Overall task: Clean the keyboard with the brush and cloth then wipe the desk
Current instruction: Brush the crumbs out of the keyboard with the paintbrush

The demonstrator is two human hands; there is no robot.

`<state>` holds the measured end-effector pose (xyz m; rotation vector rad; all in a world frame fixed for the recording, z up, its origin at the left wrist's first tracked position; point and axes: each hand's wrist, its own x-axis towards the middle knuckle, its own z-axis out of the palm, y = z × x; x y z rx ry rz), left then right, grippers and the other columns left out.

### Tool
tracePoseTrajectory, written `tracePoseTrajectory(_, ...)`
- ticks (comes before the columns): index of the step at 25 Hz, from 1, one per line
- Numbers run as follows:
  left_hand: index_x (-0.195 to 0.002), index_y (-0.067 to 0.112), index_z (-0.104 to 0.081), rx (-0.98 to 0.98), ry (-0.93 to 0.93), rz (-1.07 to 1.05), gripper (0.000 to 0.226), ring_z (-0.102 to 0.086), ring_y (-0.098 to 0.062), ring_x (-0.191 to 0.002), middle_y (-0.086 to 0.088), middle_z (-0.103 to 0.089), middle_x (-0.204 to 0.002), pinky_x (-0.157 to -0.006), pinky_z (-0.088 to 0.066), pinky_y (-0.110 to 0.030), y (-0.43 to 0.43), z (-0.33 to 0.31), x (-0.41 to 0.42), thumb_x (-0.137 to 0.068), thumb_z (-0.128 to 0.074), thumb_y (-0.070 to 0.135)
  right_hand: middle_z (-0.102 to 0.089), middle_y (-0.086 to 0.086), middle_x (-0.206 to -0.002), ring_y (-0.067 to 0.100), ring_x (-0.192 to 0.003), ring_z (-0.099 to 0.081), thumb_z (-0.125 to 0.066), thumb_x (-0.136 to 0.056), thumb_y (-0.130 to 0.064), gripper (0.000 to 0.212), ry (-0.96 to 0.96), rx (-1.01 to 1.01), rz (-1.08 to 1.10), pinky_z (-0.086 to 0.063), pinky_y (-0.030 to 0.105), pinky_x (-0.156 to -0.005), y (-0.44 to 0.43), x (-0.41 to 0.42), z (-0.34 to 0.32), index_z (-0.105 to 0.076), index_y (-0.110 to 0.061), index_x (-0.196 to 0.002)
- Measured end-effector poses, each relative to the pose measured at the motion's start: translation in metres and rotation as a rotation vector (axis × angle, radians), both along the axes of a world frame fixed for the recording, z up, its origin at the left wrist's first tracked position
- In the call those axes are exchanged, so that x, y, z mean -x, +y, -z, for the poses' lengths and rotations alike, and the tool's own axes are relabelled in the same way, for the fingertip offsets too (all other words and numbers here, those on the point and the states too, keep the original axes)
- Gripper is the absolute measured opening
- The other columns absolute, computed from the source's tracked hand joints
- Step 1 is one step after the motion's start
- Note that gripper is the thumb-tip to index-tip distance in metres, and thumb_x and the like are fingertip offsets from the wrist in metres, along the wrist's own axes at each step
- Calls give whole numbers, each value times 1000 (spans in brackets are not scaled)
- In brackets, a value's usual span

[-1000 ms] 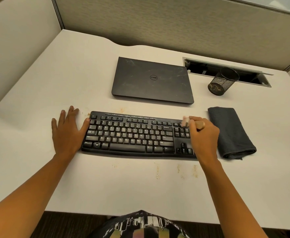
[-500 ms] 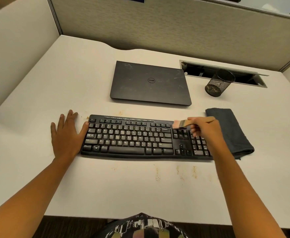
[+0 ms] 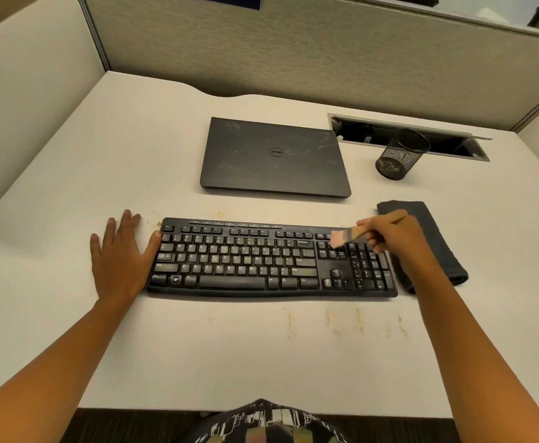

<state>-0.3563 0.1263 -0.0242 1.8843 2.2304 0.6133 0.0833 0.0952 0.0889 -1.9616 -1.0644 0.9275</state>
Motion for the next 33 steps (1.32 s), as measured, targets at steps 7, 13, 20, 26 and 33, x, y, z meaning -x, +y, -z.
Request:
tracePoseTrajectory(7, -145, 17, -40, 0, -1, -4, 58, -18, -23, -149, -1, -30, -159, -120, -6, -47, 0, 1, 1, -99, -38, 52, -62, 6, -64, 12, -58, -54, -57, -95, -22, 31, -503, -190, -13, -43, 24, -54, -9, 12, -3, -68, -3, -73)
tracePoseTrajectory(13, -145, 17, -40, -5, -1, -2, 58, -18, -23, -149, -1, -30, -159, -119, -6, -47, 0, 0, 0, -99, -38, 52, -59, -8, -68, 6, -56, -55, -48, -99, -18, 25, -633, -410, -292, -45, 16, -55, -56, 36, 16, -70, -16, -87)
tracePoseTrajectory(20, -145, 17, -40, -9, -8, 0, 57, -18, -23, -149, -1, -30, -158, -119, -6, -47, 0, 1, 1, -100, -38, 52, -63, 10, -87, 16, -74, -54, -57, -93, -3, 39, -814, -469, -325, -56, 33, -65, -59, 36, 51, -55, 0, -132)
tracePoseTrajectory(26, -144, 18, -40, -6, -7, 2, 57, -19, -23, -148, -1, -31, -158, -119, -6, -47, 0, 0, 1, -99, -38, 52, -62, 2, -86, 11, -70, -54, -25, -102, -44, 59, -710, -453, -324, -51, 23, -61, -84, 39, 48, -58, -4, -129)
tracePoseTrajectory(33, -144, 18, -41, -8, -14, 0, 56, -18, -24, -149, -1, -30, -158, -120, -5, -47, 0, 0, 0, -99, -38, 52, -64, 9, -88, 16, -74, -58, -42, -98, -18, 39, -815, -508, -335, -54, 27, -65, -89, 43, 55, -57, 1, -128)
